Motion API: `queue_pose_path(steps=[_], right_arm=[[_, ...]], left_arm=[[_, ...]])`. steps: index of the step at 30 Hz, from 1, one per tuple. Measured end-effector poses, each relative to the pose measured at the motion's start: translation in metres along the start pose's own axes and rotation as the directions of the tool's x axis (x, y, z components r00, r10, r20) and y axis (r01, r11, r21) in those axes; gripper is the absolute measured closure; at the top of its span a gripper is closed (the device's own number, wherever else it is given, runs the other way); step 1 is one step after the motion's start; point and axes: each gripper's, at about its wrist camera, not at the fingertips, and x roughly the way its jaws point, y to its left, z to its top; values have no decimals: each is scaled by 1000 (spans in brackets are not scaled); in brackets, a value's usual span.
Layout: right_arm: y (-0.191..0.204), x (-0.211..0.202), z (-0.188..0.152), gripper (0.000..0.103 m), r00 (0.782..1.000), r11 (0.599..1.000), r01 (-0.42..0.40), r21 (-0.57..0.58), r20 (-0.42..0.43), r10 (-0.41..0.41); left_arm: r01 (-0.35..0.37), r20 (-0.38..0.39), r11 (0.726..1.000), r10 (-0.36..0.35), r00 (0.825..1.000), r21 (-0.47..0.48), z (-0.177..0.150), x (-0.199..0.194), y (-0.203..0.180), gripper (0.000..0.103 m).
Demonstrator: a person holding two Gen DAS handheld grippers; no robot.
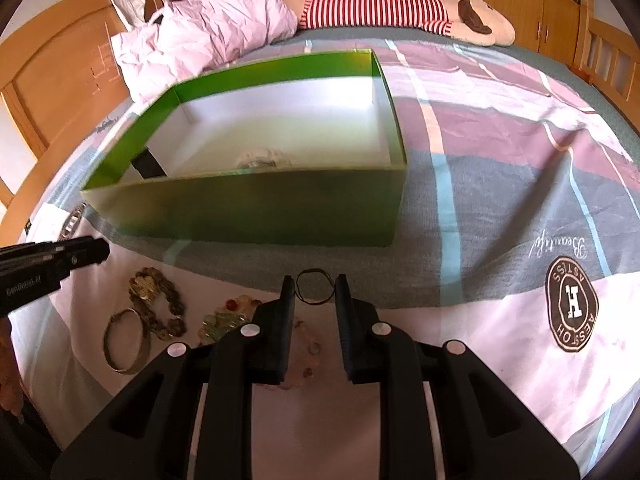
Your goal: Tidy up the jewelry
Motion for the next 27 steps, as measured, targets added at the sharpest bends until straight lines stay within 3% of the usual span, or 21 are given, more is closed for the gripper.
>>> queue_pose_path(steps=[4, 7, 10, 16, 22, 23, 24, 26, 27], right_arm=[[7, -18, 8, 82, 999, 1000, -30, -5, 39, 30], [16, -39, 22, 82, 993, 998, -54, -24, 100, 56], [22, -48, 42, 82, 986, 994, -107, -11, 125, 107], [24, -12, 70, 82, 990, 993, -112, 34, 88, 108], [16, 22, 78, 81, 996, 992, -83, 99, 32, 81], [15, 24, 77, 72, 996, 990, -85, 110, 26, 82], [13, 23, 75, 52, 995, 986, -102, 129, 24, 99], [11, 15, 72, 39, 993, 982, -118, 145, 49, 112], [11, 8, 70, 39, 992, 983, -122, 134, 55, 115]], left_arm=[[104, 59, 994, -106, 993, 30, 13, -17, -5, 82], [141, 121, 989, -146, 982, 52, 30, -29, -4, 82], [204, 166, 979, -202, 965, 7, 45, -35, 10, 82], [278, 109, 950, -264, 958, -141, 63, -4, 37, 82], [246, 34, 950, -244, 969, -194, 62, 25, 37, 82], [233, 32, 953, -232, 972, -193, 62, 27, 37, 80], [213, 33, 958, -211, 977, -192, 62, 28, 37, 77], [201, 46, 961, -196, 980, -191, 61, 26, 35, 61], [199, 56, 962, -192, 980, -187, 61, 23, 34, 58]])
